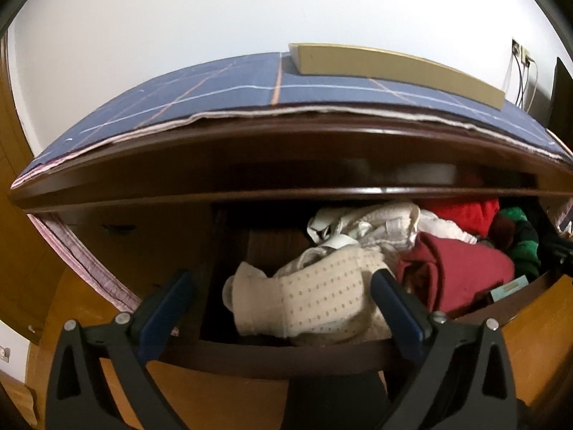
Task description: Take underwear out of drawer
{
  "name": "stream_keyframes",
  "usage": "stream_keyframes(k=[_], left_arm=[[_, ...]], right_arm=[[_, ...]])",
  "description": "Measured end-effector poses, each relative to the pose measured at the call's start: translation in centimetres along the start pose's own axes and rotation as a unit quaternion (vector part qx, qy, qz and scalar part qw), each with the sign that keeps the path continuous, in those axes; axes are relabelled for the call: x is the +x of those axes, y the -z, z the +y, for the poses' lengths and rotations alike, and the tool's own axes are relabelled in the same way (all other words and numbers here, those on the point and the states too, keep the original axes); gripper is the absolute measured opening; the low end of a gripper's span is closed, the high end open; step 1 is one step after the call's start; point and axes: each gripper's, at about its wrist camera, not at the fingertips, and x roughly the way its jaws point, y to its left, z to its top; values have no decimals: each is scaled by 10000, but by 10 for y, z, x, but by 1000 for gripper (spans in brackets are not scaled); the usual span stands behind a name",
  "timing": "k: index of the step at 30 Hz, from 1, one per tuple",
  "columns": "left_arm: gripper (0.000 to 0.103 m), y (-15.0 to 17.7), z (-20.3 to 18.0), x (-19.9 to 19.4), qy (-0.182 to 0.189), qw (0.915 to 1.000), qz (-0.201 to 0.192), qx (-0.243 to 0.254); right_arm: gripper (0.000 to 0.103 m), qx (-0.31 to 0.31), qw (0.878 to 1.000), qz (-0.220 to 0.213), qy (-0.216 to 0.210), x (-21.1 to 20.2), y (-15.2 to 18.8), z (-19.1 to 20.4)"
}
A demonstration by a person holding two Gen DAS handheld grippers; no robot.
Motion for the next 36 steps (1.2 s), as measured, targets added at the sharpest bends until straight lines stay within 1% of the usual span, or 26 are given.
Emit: stream_keyframes(k=[6,18,28,32,33,35,36], left_arm=[[103,16,1,-16,42,10000,-5,59],[103,42,-1,-42,6,10000,-64,64],[103,45,-1,-47,-76,10000,-53,-6],[103,46,-1,-48,-78,10000,-39,-5],[103,46,-1,-48,-81,10000,-32,-5],[103,47,-1,-49,-82,10000,-19,-1],[103,47,-1,-50,-80,10000,-13,5]], right_arm=[[44,19,10000,68,-1,-9,11,2],[44,-17,10000,-93,16,-24,29,5],[45,-15,9996,-260,106,-24,30,6],[46,-10,9997,-213,150,-23,30,8],[46,-7,9997,-201,158,-23,30,8],[53,2,9995,-175,257,-23,30,7],[60,16,9994,-169,307,-22,29,6]])
